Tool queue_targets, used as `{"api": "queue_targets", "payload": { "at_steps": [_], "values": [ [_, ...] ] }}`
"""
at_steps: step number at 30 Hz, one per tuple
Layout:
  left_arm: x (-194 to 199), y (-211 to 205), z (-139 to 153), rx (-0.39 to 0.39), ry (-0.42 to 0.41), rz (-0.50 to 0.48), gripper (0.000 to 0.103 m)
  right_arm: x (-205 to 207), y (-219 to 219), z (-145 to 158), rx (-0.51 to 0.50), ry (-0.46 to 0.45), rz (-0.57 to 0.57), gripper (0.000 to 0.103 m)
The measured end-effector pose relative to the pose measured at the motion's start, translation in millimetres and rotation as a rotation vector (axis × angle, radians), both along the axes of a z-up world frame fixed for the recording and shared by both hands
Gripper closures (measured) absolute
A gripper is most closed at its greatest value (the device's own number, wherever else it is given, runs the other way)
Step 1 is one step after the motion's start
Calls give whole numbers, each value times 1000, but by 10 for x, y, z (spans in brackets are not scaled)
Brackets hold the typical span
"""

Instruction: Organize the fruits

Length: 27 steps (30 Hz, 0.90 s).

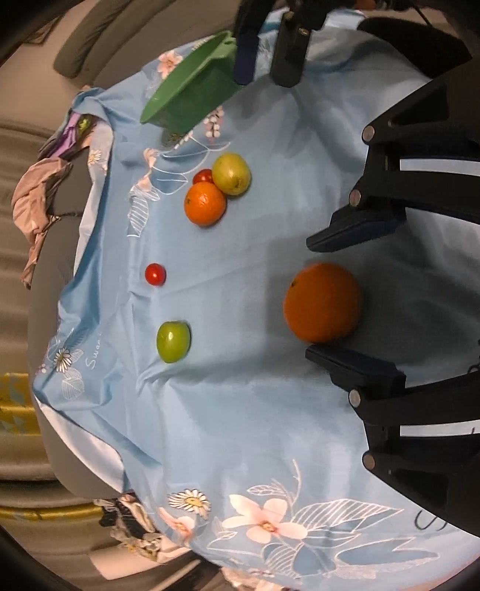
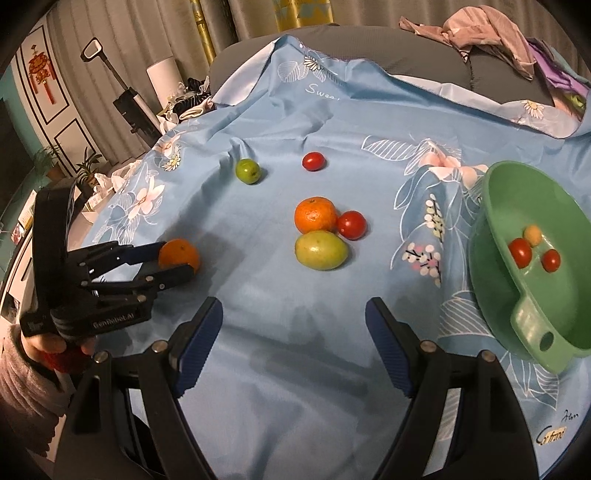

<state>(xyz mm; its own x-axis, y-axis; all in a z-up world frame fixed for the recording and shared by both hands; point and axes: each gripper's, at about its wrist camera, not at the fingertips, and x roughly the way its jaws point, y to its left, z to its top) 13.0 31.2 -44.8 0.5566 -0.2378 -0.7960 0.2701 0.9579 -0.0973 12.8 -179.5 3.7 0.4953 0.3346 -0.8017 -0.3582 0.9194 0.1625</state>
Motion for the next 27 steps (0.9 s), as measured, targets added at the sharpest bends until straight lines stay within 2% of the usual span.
{"api": "queue_targets", "payload": {
  "at_steps": [1, 6, 10, 13, 21, 27],
  "values": [
    [7, -4, -7, 4, -3, 1, 56, 26, -1, -7, 6, 2, -1, 22],
    [77, 30, -5, -32, 7, 9, 57, 223, 55, -39, 28, 2, -1, 22],
    [145, 86, 65, -131, 19, 19, 57, 436, 171, -64, 31, -13, 27, 27],
    [167, 104, 138, -161, -8, 26, 57, 624, 229, -105, 31, 4, 35, 34],
    [228, 131, 91, -184, 4, 23, 57, 1058, 457, -261, -89, 22, 77, 52],
    [246, 166, 53, -200, 16, 20, 57, 1189, 494, -313, -176, 23, 104, 52]
  ]
}}
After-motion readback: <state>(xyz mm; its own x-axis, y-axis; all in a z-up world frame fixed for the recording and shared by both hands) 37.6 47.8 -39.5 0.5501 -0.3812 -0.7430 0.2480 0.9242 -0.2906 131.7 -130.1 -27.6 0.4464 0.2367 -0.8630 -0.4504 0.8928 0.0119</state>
